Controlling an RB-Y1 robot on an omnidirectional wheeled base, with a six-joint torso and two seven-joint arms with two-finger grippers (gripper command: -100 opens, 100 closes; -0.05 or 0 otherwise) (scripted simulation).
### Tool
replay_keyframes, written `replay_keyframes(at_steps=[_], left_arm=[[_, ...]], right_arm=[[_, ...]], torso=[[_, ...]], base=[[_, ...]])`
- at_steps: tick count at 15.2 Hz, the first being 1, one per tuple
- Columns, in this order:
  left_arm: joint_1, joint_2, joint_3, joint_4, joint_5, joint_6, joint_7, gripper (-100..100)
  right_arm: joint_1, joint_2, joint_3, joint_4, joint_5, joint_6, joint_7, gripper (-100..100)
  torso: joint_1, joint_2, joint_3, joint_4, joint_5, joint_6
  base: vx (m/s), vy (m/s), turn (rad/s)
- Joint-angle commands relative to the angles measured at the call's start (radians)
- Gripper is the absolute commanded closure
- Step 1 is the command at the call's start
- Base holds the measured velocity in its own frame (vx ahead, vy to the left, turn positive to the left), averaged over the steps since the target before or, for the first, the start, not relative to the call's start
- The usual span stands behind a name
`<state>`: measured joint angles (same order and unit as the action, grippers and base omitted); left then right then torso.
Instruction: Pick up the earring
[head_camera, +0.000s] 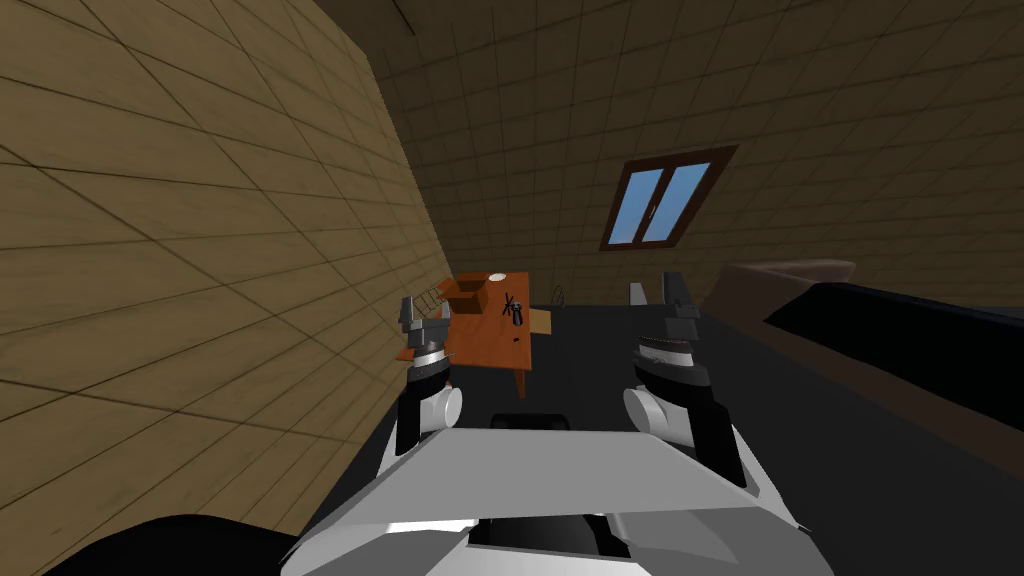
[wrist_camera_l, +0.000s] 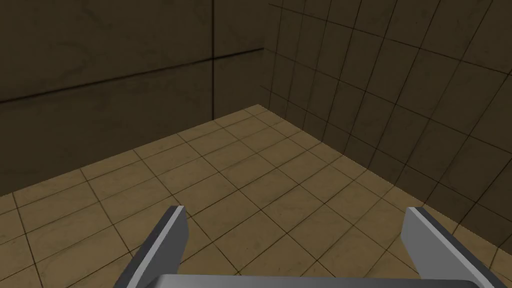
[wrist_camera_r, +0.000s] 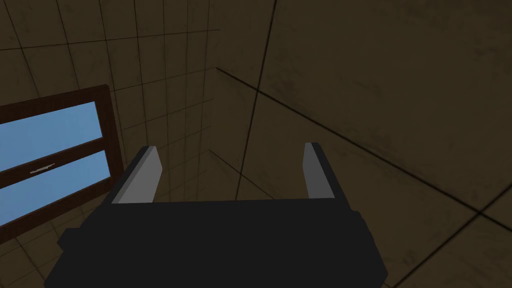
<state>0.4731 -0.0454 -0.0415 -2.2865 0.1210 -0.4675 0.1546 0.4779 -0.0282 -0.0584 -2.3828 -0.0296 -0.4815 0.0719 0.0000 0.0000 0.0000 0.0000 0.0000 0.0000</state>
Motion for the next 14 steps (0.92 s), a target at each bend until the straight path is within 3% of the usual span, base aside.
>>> replay_keyframes(at_steps=[1,2,3,4,5,6,9,10,11,12,14], left_arm=[[-0.003,0.045,0.002,0.01,0.006,0.012,0.002,-100],[-0.003,0.045,0.002,0.01,0.006,0.012,0.002,-100],[-0.007,0.078,0.005,0.021,0.012,0.023,0.004,-100],[-0.007,0.078,0.005,0.021,0.012,0.023,0.004,-100],[-0.012,0.111,0.008,0.035,0.02,0.039,0.007,-100],[-0.012,0.111,0.008,0.035,0.02,0.039,0.007,-100],[-0.024,0.174,0.016,0.072,0.041,0.081,0.014,-100],[-0.024,0.174,0.016,0.072,0.041,0.081,0.014,-100],[-0.032,0.204,0.022,0.094,0.054,0.106,0.018,-100],[-0.032,0.204,0.022,0.094,0.054,0.106,0.018,-100],[-0.05,0.26,0.034,0.143,0.084,0.162,0.028,-100]], right_arm=[[0.0,0.0,0.0,0.0,0.0,0.0,0.0,0],[0.0,0.0,0.0,0.0,0.0,0.0,0.0,0],[0.0,0.0,0.0,0.0,0.0,0.0,0.0,0],[0.0,0.0,0.0,0.0,0.0,0.0,0.0,0],[0.0,0.0,0.0,0.0,0.0,0.0,0.0,0],[0.0,0.0,0.0,0.0,0.0,0.0,0.0,0],[0.0,0.0,0.0,0.0,0.0,0.0,0.0,0],[0.0,0.0,0.0,0.0,0.0,0.0,0.0,0],[0.0,0.0,0.0,0.0,0.0,0.0,0.0,0],[0.0,0.0,0.0,0.0,0.0,0.0,0.0,0],[0.0,0.0,0.0,0.0,0.0,0.0,0.0,0]], torso=[[0.0,0.0,0.0,0.0,0.0,0.0],[0.0,0.0,0.0,0.0,0.0,0.0],[0.0,0.0,0.0,0.0,0.0,0.0],[-0.001,0.0,0.0,0.0,0.0,0.0],[-0.001,0.0,0.0,0.0,0.0,0.0],[-0.001,0.0,0.0,0.0,0.0,0.0],[-0.002,0.0,0.0,0.0,0.0,0.0],[-0.002,0.0,0.0,0.0,0.0,0.0],[-0.002,0.0,0.0,0.0,-0.001,0.0],[-0.002,0.0,0.0,0.0,-0.001,0.0],[-0.003,0.0,0.0,0.0,-0.001,0.0]], base=[[-0.002,-0.008,-0.033],[-0.004,-0.014,-0.04],[-0.005,-0.019,-0.05],[-0.004,-0.019,-0.04],[-0.003,-0.024,-0.062],[-0.004,-0.025,-0.054],[-0.005,-0.034,-0.072],[-0.004,-0.034,-0.076],[0.0,-0.041,-0.103],[-0.003,-0.037,-0.081],[-0.005,-0.051,-0.156]])
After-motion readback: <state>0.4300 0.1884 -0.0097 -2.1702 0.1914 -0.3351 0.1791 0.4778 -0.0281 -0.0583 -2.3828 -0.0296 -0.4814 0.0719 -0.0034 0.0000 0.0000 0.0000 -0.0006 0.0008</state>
